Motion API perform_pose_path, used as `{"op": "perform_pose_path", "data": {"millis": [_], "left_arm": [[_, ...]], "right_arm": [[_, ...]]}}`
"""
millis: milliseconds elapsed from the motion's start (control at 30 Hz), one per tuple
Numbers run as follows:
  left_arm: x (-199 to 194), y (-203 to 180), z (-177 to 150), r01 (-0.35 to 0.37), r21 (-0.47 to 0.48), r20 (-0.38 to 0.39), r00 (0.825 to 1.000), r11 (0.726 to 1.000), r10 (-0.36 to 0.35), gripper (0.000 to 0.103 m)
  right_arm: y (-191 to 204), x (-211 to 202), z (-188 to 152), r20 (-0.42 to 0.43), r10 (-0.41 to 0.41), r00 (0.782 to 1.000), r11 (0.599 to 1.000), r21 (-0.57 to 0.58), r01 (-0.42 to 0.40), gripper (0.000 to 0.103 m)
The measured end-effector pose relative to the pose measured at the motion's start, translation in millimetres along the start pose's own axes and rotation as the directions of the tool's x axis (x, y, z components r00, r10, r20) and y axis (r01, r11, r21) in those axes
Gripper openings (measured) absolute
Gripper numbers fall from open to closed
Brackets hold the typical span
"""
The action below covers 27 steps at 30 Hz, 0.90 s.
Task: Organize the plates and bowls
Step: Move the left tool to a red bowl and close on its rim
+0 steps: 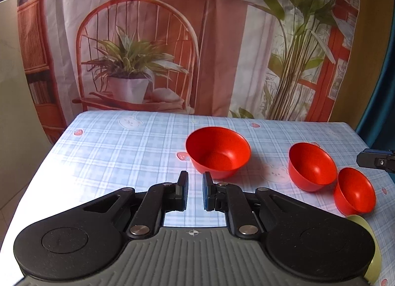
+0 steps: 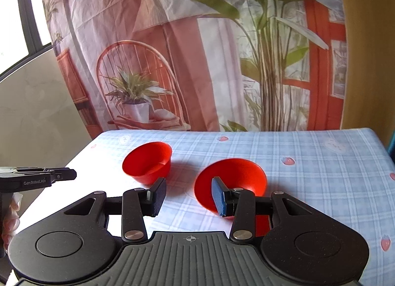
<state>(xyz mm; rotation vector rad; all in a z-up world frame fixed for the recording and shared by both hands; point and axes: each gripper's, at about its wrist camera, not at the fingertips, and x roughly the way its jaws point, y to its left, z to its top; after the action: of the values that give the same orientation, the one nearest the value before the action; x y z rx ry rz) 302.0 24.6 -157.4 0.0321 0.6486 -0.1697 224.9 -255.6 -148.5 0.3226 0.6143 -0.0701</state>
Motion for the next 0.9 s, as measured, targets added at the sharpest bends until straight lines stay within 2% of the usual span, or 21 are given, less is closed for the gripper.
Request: {"op": "perform_pose_path", "data": {"millis": [133, 233, 333, 567, 800, 900], "left_arm": [[23.2, 8.7, 15.5, 0.011, 0.014, 0.007, 1.000, 1.000, -0.011, 0.013], [47.2, 15.0, 23.4, 0.031, -0.017, -0.005, 0.999, 0.999, -0.031, 0.013], [71.9, 20.8, 26.6, 0.062, -0.073, -0.017, 0.998, 0.995, -0.063, 0.013], [114.8, 23.1, 24.6, 0.040, -0.123, -0.038, 0.998, 0.992, -0.045, 0.013], [135.4, 21.2, 21.3, 0.032, -0.119, -0.081, 0.996, 0.992, -0.041, 0.013], [138.2, 24.4, 20.0, 0.029, -0.135, -0.081, 0.996, 0.990, -0.040, 0.013]], "right_arm": [[17.2, 34.6, 23.6, -0.018, 0.009, 1.000, 0.999, -0.039, -0.009, 0.038], [31.0, 65.1, 33.5, -0.025, 0.002, 1.000, 0.997, -0.072, -0.004, 0.036], [39.7, 97.3, 37.3, -0.047, 0.005, 0.999, 0.999, -0.050, -0.007, 0.032], [53.3, 165.6, 29.8, -0.116, -0.037, 0.993, 0.999, 0.010, 0.038, 0.026], [51.0, 196.1, 17.5, -0.164, -0.064, 0.984, 0.996, 0.046, 0.073, 0.023], [46.4, 198.4, 13.4, -0.172, -0.046, 0.984, 0.994, 0.088, 0.062, 0.016]]}}
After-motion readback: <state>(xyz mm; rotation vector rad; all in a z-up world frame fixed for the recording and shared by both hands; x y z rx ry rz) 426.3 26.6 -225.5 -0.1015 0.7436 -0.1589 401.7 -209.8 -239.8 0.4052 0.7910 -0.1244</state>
